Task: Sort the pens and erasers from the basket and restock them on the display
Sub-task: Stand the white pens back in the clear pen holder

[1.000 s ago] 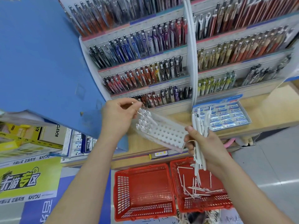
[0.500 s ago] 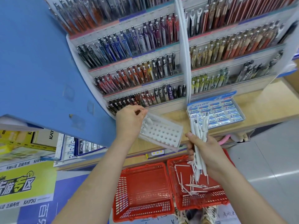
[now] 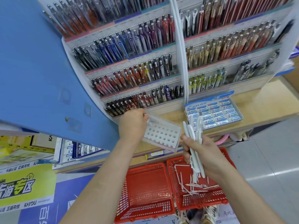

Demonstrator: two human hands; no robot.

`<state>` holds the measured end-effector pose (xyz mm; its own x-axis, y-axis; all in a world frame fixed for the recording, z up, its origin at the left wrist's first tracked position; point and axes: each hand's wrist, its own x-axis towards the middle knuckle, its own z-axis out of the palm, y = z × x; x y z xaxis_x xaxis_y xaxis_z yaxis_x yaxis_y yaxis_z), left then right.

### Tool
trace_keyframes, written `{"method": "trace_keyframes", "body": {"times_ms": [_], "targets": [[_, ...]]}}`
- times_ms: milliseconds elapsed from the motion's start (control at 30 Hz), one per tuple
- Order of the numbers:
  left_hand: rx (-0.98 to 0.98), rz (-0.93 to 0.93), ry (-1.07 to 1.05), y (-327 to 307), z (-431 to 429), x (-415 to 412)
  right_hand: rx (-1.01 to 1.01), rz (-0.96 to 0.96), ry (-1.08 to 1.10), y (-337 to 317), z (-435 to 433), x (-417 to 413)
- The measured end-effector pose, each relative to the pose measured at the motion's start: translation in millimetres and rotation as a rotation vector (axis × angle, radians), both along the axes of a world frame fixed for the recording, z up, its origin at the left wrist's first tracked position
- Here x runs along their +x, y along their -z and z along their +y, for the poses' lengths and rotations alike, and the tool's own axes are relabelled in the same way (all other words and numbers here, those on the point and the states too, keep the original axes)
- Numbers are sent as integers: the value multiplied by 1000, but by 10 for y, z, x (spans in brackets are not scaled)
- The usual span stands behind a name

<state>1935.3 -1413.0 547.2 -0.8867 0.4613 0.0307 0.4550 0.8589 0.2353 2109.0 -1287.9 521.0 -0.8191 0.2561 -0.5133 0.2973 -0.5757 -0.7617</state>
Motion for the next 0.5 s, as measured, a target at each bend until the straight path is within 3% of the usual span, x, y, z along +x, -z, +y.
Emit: {"method": "trace_keyframes", "body": {"times_ms": [167,300,333,433,500], "targets": [[-31,-2,-32,-50,38,40,-67,53,-16,-101,-35,1],[185,-68,-33,-261,-4,245,-61,84,-56,-195,-44,-14],[268,-180,-22,-311,4,352,-53,95,-77,-221,-48,-23],[583,-760,-65,-390,31,672,-30,127,-147,-308,-71,-53],[774,-931,-127,-428,1,764,-12,146,-188,-368,-92,-67]]}}
